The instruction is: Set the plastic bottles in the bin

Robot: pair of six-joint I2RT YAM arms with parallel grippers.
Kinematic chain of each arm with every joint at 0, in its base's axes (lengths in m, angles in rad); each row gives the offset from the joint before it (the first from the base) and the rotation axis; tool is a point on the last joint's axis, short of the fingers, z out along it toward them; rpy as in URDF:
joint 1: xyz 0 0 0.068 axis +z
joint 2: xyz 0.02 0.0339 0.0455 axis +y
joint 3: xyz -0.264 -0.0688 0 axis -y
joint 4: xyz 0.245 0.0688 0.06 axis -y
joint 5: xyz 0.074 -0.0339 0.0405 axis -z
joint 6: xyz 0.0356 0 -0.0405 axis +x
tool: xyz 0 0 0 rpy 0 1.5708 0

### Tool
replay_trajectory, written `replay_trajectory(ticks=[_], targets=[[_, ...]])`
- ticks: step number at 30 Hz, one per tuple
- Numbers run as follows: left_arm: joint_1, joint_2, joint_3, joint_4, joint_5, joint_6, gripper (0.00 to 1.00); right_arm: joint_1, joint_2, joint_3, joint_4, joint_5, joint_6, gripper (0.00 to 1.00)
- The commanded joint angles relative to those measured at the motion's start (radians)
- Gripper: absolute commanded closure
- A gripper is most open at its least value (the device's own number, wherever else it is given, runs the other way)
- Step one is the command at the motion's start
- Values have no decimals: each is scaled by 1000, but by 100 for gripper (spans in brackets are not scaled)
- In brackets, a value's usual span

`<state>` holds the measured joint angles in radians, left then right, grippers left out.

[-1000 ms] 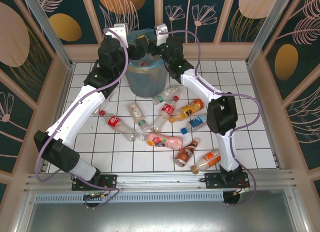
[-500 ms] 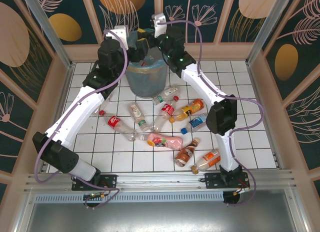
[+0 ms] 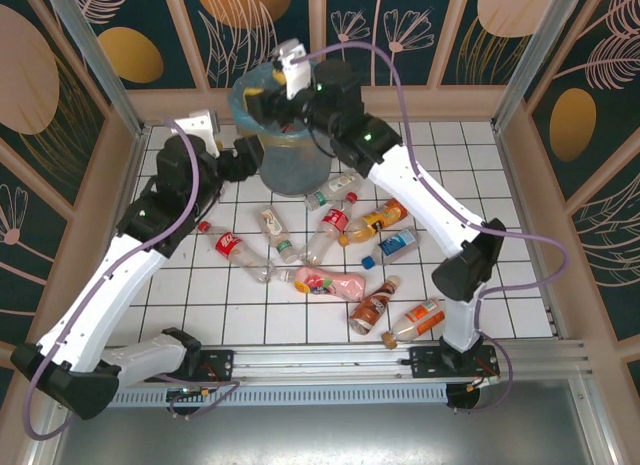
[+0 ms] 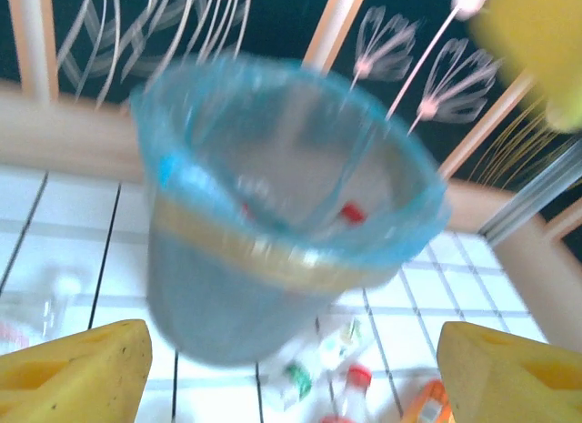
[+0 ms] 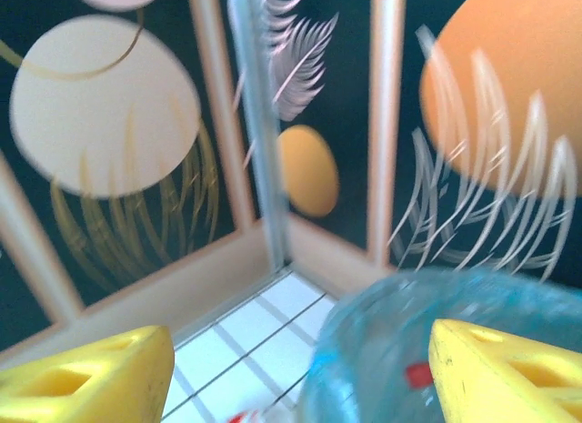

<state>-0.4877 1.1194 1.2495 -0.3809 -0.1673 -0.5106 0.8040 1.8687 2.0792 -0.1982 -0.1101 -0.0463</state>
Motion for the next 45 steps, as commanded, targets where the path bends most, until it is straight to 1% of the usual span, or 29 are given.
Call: replay_trajectory(ticks=[1, 3, 7, 11, 13, 16, 19, 21, 23, 26, 28, 32, 35, 40, 42, 45], targets=[[50, -2, -99, -81, 65, -116, 17, 41, -82, -110, -33, 7, 5, 26], [112, -18, -159, -54, 95, -144, 17, 55, -122, -179, -29, 20, 12, 26], [291, -25, -299, 38, 217, -206, 18, 55, -208, -314, -14, 45, 13, 27], [390, 19, -395, 113, 263, -251, 19, 55, -289, -422, 3, 69, 7, 27], [436, 47, -439, 158, 306, -288, 20, 54, -329, -477, 22, 69, 2, 27], [476, 81, -492, 222, 329, -333, 21, 49, -379, -541, 46, 75, 1, 27], [501, 123, -512, 251, 340, -353, 23, 25, -418, -598, 72, 67, 27, 27], [510, 142, -517, 244, 318, -355, 23, 2, -437, -626, 84, 40, 52, 27], [516, 150, -527, 246, 302, -357, 24, -21, -446, -643, 93, -4, 93, 28], [518, 160, -550, 249, 266, -357, 26, -28, -430, -653, 100, -124, 124, 30], [518, 184, -568, 269, 288, -356, 28, -15, -393, -643, 91, -200, 130, 31], [517, 229, -586, 294, 293, -367, 29, 30, -312, -616, 50, -280, 128, 31], [519, 239, -597, 313, 287, -366, 29, 66, -265, -611, 35, -309, 132, 31], [520, 275, -612, 327, 262, -362, 31, 121, -220, -622, 61, -342, 143, 31], [520, 297, -615, 344, 269, -365, 32, 141, -204, -619, 69, -348, 146, 31], [520, 329, -610, 361, 285, -368, 34, 158, -164, -600, 64, -394, 156, 31]])
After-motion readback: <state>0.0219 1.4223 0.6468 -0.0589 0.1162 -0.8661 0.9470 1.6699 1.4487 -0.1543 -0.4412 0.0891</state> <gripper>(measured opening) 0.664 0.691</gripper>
